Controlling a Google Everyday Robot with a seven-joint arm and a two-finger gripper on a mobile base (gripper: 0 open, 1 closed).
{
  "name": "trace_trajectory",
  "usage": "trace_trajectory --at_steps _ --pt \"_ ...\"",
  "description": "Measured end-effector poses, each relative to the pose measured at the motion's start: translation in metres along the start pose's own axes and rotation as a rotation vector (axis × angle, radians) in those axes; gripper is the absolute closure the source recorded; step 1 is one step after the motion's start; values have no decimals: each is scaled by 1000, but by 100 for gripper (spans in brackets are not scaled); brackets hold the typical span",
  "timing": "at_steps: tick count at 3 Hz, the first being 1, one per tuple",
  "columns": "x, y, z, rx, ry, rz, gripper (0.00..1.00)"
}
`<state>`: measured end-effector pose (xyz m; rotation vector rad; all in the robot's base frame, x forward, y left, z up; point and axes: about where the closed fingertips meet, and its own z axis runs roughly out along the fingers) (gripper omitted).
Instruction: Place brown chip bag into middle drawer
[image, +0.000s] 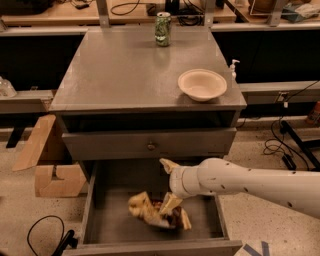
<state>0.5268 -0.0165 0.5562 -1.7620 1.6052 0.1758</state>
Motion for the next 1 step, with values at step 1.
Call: trace_trajectory --at_steps 1 --pt "0 0 0 0 0 0 0"
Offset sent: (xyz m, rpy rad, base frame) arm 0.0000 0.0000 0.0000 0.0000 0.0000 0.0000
